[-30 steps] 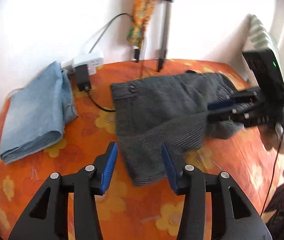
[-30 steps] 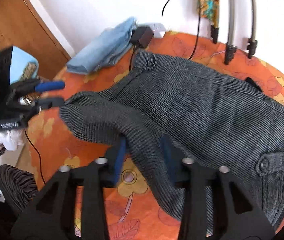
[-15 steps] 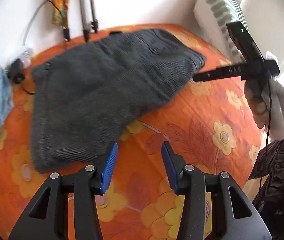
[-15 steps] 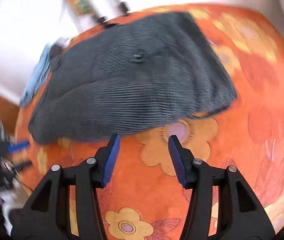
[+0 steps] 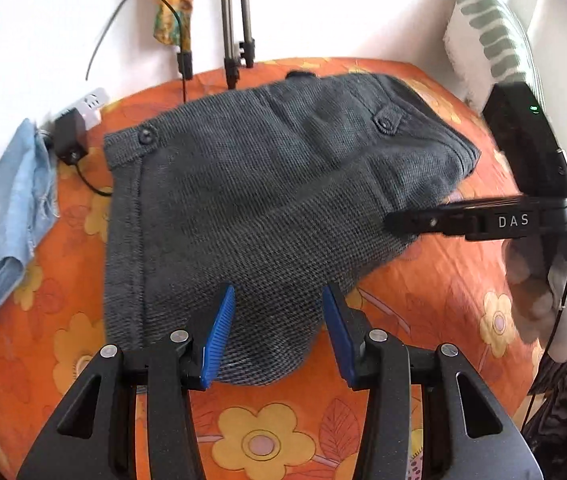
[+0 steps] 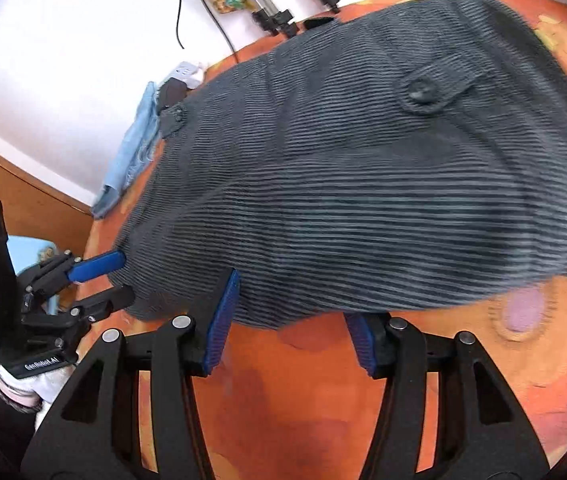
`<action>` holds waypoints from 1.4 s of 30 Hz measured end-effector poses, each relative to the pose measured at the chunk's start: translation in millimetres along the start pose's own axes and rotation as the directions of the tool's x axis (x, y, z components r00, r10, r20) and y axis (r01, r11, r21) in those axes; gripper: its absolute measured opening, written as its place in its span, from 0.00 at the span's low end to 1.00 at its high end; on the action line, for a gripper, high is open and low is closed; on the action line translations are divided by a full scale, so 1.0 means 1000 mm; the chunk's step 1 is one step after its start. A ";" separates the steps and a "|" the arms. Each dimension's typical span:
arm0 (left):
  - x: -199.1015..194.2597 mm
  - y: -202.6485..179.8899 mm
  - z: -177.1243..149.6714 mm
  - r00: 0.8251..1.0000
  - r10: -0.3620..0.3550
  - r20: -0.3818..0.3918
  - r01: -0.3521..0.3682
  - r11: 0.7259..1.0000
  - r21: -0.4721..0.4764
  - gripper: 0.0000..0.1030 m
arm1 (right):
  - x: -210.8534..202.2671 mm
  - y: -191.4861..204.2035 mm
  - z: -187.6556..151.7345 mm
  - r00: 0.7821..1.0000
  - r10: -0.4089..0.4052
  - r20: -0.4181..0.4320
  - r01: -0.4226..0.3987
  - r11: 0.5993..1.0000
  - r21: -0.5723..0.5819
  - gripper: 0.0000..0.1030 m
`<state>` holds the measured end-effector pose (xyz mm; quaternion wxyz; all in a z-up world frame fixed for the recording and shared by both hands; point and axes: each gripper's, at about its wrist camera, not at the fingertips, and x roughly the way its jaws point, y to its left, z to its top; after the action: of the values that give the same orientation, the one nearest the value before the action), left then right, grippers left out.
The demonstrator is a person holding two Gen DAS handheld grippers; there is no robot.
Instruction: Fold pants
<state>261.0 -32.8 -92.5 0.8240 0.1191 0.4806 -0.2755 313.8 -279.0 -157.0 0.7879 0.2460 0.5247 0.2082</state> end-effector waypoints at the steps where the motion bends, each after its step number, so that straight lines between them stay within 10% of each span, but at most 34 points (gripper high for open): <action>1: -0.004 -0.003 -0.002 1.000 0.003 0.012 -0.003 1.000 0.018 0.43 | -0.001 0.000 0.002 1.000 0.012 0.002 -0.012 1.000 0.013 0.45; 5: -0.015 -0.036 -0.013 0.999 0.030 0.043 -0.037 0.986 0.161 0.43 | -0.019 -0.002 0.011 0.995 0.098 0.035 -0.101 0.992 0.076 0.17; 11: -0.004 -0.077 -0.009 0.997 0.019 0.071 -0.039 0.956 0.291 0.43 | -0.032 -0.004 0.034 0.979 0.178 0.104 -0.193 0.969 0.156 0.11; 23: 0.063 -0.066 0.024 0.966 0.242 0.089 -0.258 0.893 0.370 0.42 | -0.019 -0.009 0.053 0.970 0.213 0.117 -0.229 0.961 0.156 0.10; 27: 0.058 -0.047 0.028 0.973 0.215 0.086 -0.231 0.909 0.347 0.17 | -0.029 -0.015 0.048 0.983 0.166 0.084 -0.176 0.975 0.133 0.12; 34: 0.055 -0.029 0.029 0.984 0.166 0.061 -0.177 0.919 0.352 0.02 | -0.056 -0.054 0.013 0.995 0.082 0.049 -0.092 0.959 0.268 0.60; 39: 0.052 -0.026 0.029 0.991 0.124 0.048 -0.133 0.939 0.318 0.01 | -0.062 -0.088 0.015 0.996 -0.025 0.087 -0.008 0.934 0.358 0.61; 42: 0.049 -0.032 0.024 0.988 0.137 0.066 -0.151 0.925 0.348 0.01 | -0.062 -0.100 0.024 0.994 -0.025 0.110 -0.021 0.920 0.392 0.39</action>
<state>279.1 -87.1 -120.4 0.8168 0.2941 0.3967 -0.2981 320.0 -398.5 -164.6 0.7512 0.4097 0.5107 0.0839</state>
